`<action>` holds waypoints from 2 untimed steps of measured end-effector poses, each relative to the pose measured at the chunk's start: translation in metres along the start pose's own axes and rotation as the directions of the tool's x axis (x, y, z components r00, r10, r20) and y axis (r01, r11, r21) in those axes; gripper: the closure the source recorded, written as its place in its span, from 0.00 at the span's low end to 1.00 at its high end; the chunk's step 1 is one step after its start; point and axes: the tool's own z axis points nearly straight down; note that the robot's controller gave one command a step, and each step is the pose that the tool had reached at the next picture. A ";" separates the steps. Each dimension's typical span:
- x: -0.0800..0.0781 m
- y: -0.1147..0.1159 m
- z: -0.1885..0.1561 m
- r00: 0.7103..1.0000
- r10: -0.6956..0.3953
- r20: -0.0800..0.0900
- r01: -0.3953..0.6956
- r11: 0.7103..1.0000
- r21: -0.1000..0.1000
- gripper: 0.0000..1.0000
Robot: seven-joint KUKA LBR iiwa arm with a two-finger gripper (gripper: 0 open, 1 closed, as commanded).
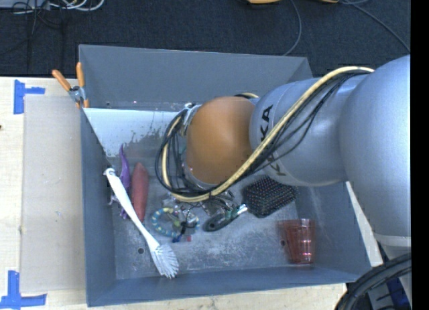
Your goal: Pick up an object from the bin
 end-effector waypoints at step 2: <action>0.001 0.000 -0.011 1.000 0.002 -0.005 -0.002 1.000 -0.001 1.00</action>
Offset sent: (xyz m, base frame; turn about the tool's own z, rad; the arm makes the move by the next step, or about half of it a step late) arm 0.0000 0.0002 0.0550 0.0000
